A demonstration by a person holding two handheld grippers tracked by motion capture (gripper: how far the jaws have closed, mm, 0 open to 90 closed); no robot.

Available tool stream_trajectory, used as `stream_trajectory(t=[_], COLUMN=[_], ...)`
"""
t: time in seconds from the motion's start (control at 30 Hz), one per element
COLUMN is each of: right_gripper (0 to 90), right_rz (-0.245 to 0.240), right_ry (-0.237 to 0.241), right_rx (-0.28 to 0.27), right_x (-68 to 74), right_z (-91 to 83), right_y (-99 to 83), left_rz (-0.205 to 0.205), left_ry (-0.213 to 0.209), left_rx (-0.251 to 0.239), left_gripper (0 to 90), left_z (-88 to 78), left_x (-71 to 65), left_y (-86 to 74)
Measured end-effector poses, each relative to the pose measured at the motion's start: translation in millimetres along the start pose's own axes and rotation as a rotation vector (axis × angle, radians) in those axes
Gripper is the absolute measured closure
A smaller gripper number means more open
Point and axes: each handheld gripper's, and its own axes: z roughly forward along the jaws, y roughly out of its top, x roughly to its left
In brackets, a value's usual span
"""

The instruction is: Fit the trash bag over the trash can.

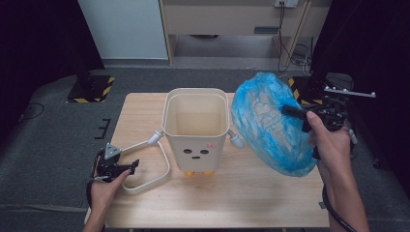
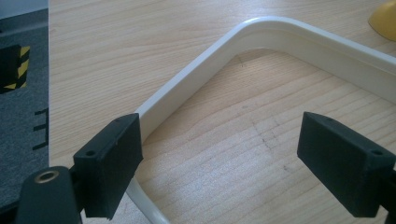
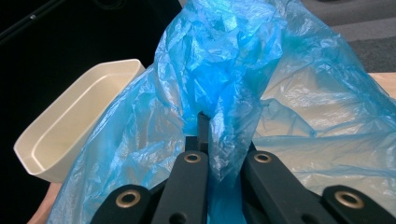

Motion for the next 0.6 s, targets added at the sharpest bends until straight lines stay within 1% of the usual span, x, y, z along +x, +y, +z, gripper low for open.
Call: stream_trajectory(t=[0.17,0.23,0.47,0.53,0.6], right_gripper=[89.5,89.6,89.5,89.5,89.6], right_rz=[-0.013,-0.012,-0.020,-0.020,-0.023], right_ry=[0.018,0.030,0.049,0.065,0.064], right_rx=[-0.005,-0.008,-0.010,-0.012,-0.013], right_x=[6.7,9.7,18.0,20.3,22.7], right_z=[0.9,1.6,3.3,3.6,3.4], right_y=[3.8,5.1,9.4,10.9,12.5], left_rz=[0.002,0.002,0.006,0.008,0.005], left_ry=[0.000,0.000,-0.001,0.000,0.000], left_rx=[0.002,0.002,0.004,0.004,0.003], left_gripper=[13.3,13.3,13.3,13.4,13.4], left_z=[0.2,0.3,1.1,1.0,1.3], left_x=[-0.5,-0.7,-1.9,-2.1,-1.8], left_y=[0.1,0.1,0.6,0.8,0.7])
